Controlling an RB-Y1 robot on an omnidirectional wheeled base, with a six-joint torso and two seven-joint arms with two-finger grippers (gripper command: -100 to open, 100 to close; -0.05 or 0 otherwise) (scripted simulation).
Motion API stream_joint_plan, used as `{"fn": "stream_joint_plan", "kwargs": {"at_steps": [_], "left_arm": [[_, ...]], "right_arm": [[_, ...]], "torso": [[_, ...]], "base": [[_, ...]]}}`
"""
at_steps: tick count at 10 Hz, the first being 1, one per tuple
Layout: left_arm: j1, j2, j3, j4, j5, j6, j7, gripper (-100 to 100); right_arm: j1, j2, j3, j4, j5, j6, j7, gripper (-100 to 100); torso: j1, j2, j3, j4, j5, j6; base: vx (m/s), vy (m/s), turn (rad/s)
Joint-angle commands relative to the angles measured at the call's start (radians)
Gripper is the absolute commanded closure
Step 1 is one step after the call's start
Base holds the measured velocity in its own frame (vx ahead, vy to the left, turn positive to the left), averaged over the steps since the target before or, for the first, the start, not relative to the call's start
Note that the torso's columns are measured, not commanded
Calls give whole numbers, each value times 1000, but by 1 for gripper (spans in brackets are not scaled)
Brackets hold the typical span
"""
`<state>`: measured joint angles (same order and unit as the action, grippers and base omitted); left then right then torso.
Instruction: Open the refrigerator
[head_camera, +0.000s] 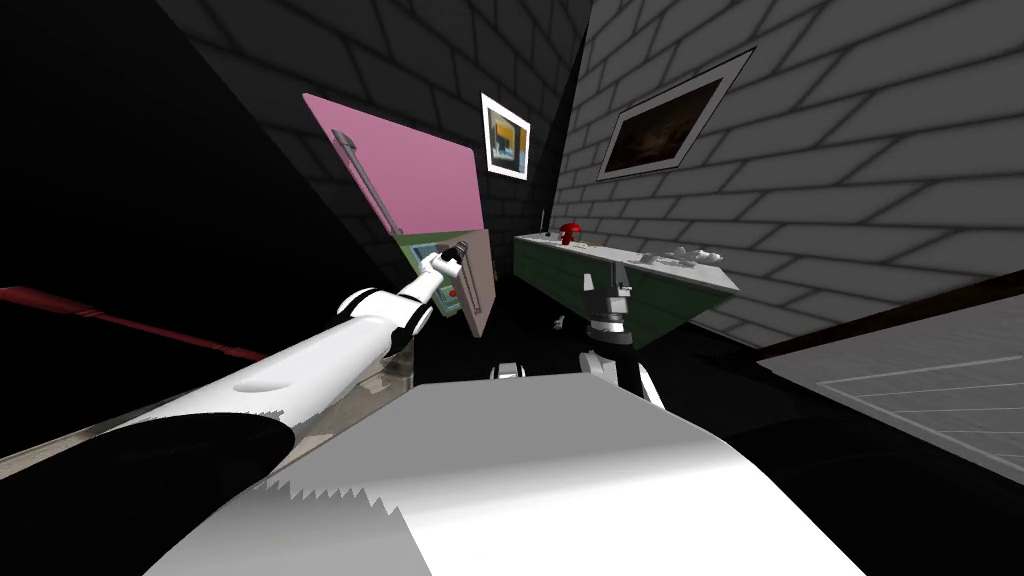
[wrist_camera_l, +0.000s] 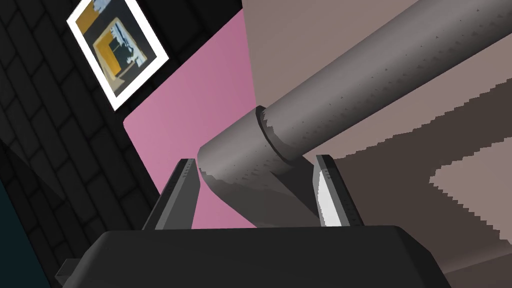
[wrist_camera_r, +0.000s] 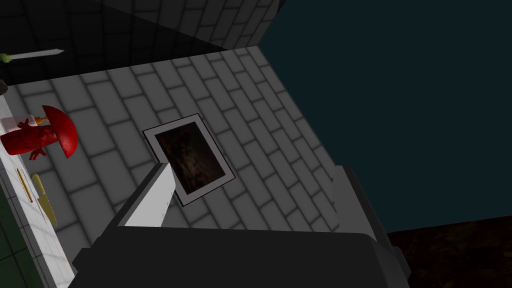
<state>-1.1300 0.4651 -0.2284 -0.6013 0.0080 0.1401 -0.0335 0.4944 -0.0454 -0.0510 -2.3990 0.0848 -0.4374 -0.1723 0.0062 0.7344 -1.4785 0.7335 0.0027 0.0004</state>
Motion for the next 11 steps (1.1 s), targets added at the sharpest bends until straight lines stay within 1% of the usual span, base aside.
{"fn": "stream_joint_plan", "kwargs": {"at_steps": [1,2,3,4,5,6,7,8,9,11], "left_arm": [[15,26,37,10,-26,-1,5,100],[30,53,74,20,-52,-1,10,100],[30,53,74,20,-52,-1,10,100],[45,79,111,30,-78,-2,15,100],[45,79,111,30,-78,-2,15,100],[59,105,148,40,-103,-2,20,100],[59,105,148,40,-103,-2,20,100],[74,132,186,50,-129,-3,25,100],[74,132,186,50,-129,-3,25,100],[74,132,186,50,-129,-3,25,100]], "right_arm": [[0,0,0,0,0,0,0,0],[0,0,0,0,0,0,0,0],[0,0,0,0,0,0,0,0],[0,0,0,0,0,0,0,0],[0,0,0,0,0,0,0,0],[0,0,0,0,0,0,0,0],[0,0,0,0,0,0,0,0],[0,0,0,0,0,0,0,0],[0,0,0,0,0,0,0,0],[0,0,0,0,0,0,0,0]], "torso": [[-7,-3,-2,0,-1,-1],[-12,-4,-3,0,-4,1],[-12,-3,-2,-1,-3,1],[-8,-6,-4,0,-4,4],[-7,-9,-6,-1,-3,4],[-6,-12,-8,-1,-3,5],[-8,-12,-8,-1,-3,5],[-4,-11,-8,0,-3,6],[-3,-13,-9,0,-3,5],[4,-11,-8,0,-1,6]], "base": [[39,-246,8],[23,-284,-54],[51,-258,8],[50,-270,-63],[70,-287,-24],[54,-351,-54],[71,-283,-8],[69,-282,-71],[59,-256,-10],[13,-64,-9]]}}
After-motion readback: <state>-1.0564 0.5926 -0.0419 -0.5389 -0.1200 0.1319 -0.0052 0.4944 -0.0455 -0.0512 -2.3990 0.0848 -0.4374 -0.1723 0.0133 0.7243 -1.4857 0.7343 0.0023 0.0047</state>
